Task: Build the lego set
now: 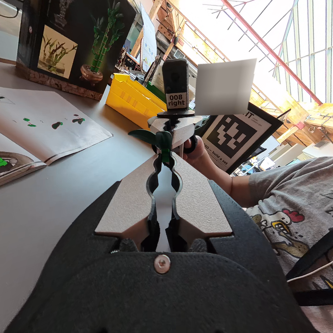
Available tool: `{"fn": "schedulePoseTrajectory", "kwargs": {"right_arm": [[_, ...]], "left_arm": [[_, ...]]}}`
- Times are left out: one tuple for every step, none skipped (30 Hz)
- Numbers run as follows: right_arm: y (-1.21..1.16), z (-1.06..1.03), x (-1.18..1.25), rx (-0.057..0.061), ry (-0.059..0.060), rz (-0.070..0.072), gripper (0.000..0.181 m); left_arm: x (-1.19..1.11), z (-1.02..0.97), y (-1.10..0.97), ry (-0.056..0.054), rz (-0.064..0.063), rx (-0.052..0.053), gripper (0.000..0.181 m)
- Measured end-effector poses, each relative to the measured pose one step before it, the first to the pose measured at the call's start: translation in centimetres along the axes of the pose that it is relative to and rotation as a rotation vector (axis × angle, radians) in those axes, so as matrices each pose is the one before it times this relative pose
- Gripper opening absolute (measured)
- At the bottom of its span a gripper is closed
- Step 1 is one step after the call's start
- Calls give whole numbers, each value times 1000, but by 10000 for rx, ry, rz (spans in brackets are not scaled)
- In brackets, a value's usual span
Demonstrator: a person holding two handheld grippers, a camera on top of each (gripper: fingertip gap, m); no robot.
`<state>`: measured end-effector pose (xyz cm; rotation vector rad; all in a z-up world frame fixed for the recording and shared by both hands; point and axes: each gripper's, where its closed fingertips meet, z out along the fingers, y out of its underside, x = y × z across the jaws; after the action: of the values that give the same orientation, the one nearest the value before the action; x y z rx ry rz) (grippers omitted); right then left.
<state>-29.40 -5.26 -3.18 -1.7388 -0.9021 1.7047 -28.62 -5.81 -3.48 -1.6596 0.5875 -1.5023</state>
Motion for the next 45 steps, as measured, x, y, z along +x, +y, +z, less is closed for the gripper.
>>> {"fn": "schedulePoseTrajectory", "kwargs": {"right_arm": [[-1,57,77,33,66,-15,5],[8,58,21,20,24,-26,5],[35,43,39,0,10,11,5],[73,11,36,-40,-35,69,5],[41,-2,-16,-2,-93,105,5],[-26,-7,-51,64,-127,134,6],[25,13,-6,49,-97,138,6],[45,23,-18,35,-101,99,6],[109,19,23,-25,-62,63,6],[119,-10,9,-54,-38,32,6],[73,-16,-23,-37,-29,6,6],[49,4,-26,-28,-10,-40,6],[10,28,48,15,59,-42,6],[96,45,88,-45,74,-54,6],[28,38,17,-10,31,-51,6],[13,7,6,-5,2,6,6],[79,3,24,-65,15,9,6],[114,-6,86,-82,62,-45,6],[88,-2,58,-63,58,-35,6],[24,-8,-2,-14,23,-23,6],[9,9,-24,-4,5,-7,6],[3,34,30,2,49,-44,5],[23,46,80,1,84,-60,6],[19,25,8,2,26,-42,6],[22,3,-19,-23,-7,4,6],[29,3,94,-23,66,-21,6],[58,13,104,-40,90,-69,6],[25,16,56,-9,64,-45,6],[-45,23,68,44,69,-33,6],[-47,25,28,35,34,-43,6],[-159,-2,-22,78,4,-44,6],[-385,-19,-58,196,2,-78,6],[-464,-23,-177,210,-24,-132,6],[-356,-24,-149,103,19,-168,6],[-254,-22,-98,21,104,-280,7],[-143,-21,-107,-30,134,-416,11],[-228,-51,20,58,258,-452,26],[-168,-126,66,62,306,-537,33],[-121,-160,-9,47,303,-706,34],[-146,-150,-35,84,404,-948,36],[-133,-77,71,23,613,-1153,40],[-60,57,157,-122,754,-1249,47],[-2,187,104,-212,759,-1294,53],[158,303,89,-331,718,-1264,54],[242,352,218,-387,762,-1088,55]], "left_arm": [[-99,-42,2,7,-132,6,6],[-58,-41,6,17,-109,8,6],[-37,-34,-2,15,-70,-5,6],[-40,-22,34,-12,-20,-27,6],[-8,-13,55,-13,30,-39,6],[37,9,-9,2,33,-7,6],[21,-3,-24,20,-6,2,6],[2,-19,20,28,-41,-16,6],[-9,-19,53,33,-53,-35,6],[-12,-3,93,11,-34,-58,6],[-2,7,89,14,-9,-51,6],[19,14,46,12,5,-38,6],[-9,-3,17,-5,3,-21,6],[-82,-24,45,-34,-12,-29,6],[-57,-39,53,-15,-24,-41,6],[-14,-10,10,2,-29,-10,6],[-13,1,40,-11,1,-26,6],[-54,16,92,-43,6,-60,6],[-69,25,94,-52,12,-61,6],[-29,18,56,-23,-3,-30,6],[10,-6,-4,13,-22,-1,6],[3,-12,-5,9,-31,4,6],[-58,-30,4,-21,-39,2,6],[-61,-20,5,-19,-27,2,6],[5,-19,12,8,-16,1,6],[-27,5,27,-33,8,-14,6],[-99,19,39,-83,17,-21,6],[-84,6,46,-54,0,-20,6],[-66,-11,-10,-28,-26,17,6],[-50,-12,-41,-13,-36,43,6],[4,-28,-98,20,-28,64,6],[52,-16,-245,38,-4,146,6],[115,-6,-369,76,0,223,6],[176,1,-366,131,-35,220,6],[138,17,-276,130,-68,175,6],[119,10,-238,132,-122,182,6],[57,-75,-268,128,-181,216,6],[-72,-166,-228,52,-187,194,6],[-128,-230,-211,21,-165,189,6],[-102,-244,-250,13,-160,212,6],[-121,-193,-216,-14,-138,196,6],[-169,-118,-140,-55,-114,143,6],[-189,-50,-78,-100,-62,111,6],[-150,20,-24,-107,-5,73,6],[-89,79,20,-107,67,37,6]]}}
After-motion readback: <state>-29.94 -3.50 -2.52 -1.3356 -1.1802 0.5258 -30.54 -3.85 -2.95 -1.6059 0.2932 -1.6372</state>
